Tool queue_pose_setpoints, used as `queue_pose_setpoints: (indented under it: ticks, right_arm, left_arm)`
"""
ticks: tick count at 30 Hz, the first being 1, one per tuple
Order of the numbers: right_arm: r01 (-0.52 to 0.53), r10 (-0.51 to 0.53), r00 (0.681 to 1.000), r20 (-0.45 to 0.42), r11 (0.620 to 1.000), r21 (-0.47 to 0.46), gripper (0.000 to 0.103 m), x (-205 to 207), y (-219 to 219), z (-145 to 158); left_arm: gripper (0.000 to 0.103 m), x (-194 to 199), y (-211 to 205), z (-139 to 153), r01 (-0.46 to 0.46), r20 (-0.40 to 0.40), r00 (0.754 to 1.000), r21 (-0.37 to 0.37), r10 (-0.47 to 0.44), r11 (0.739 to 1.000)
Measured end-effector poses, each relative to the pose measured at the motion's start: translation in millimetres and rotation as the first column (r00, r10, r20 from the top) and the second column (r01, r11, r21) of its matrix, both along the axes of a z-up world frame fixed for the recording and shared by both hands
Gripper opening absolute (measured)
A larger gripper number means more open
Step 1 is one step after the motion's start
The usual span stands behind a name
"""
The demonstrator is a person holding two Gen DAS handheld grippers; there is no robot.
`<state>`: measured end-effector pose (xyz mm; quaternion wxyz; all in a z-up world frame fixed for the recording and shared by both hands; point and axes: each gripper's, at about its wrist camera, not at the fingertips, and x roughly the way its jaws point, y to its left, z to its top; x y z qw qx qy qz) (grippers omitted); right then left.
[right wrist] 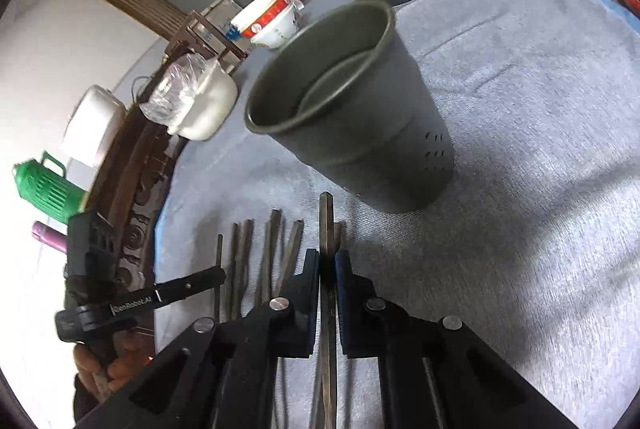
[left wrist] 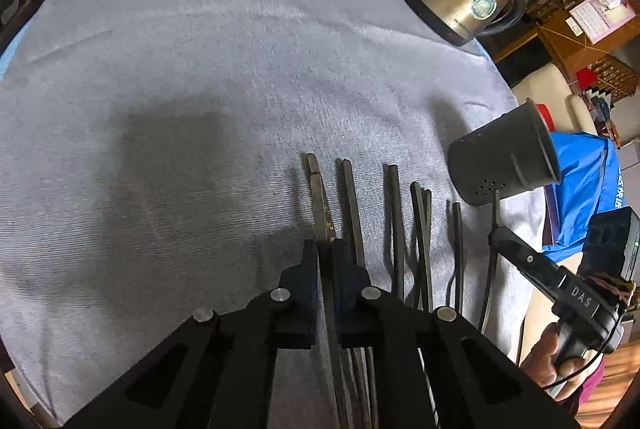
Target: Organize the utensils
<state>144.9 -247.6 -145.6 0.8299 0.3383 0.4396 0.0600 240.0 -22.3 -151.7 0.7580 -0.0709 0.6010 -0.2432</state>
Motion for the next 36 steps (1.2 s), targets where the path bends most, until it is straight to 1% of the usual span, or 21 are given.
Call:
queue_pose_setpoints:
  ticks: [4,11,15,21,26,29,34,36]
  right_arm:
    - [-0.008,0.007,0.998,0.059,1.000,0.014,0.009,-6.9,3.4,19.3]
    - [-0.014,0.015,0.985,0.172,1.000,-0.010,0.009,-22.5,13.1,54.0]
    - [-0.002,0.005,0.974,0.225,1.000,-0.015,0.009,-31.9,15.0,69.1]
    - [0.014,0.000,0.954,0.300,0.999,-0.044,0.008,-41.0,16.6,97.4]
    - [0.032,-0.006,0.931,0.365,0.997,-0.065,0.008,-47.3,12.6,124.0]
    - [0.053,-0.014,0.912,0.411,0.995,-0.085,0.008,-48.7,6.8,142.9]
    - [0.112,-0.051,0.869,0.493,0.989,-0.095,0.008,-46.2,-12.0,183.9]
    - [0.147,-0.064,0.846,0.529,0.982,-0.116,0.008,-45.3,-17.9,202.6]
  left_arm:
    - [0.006,-6.3,11.3,17.8,0.001,0.035,0.999,-0.023,0.000,1.000]
    - [0.005,-25.6,17.2,62.8,0.009,0.138,0.990,-0.064,0.000,0.998]
    - [0.006,-40.1,12.0,96.0,0.022,0.227,0.974,-0.076,-0.004,0.997]
    - [0.005,-53.3,8.8,137.2,0.034,0.317,0.948,-0.102,0.000,0.994]
    - [0.006,-54.0,-7.7,169.7,0.046,0.392,0.920,-0.110,0.001,0.993]
    - [0.006,-50.1,-24.5,193.7,0.059,0.445,0.895,-0.104,-0.007,0.993]
    - [0.006,-42.8,-53.4,226.6,0.084,0.518,0.855,-0.090,-0.025,0.992]
    - [0.006,-39.9,-66.7,241.8,0.088,0.553,0.833,-0.083,-0.028,0.993]
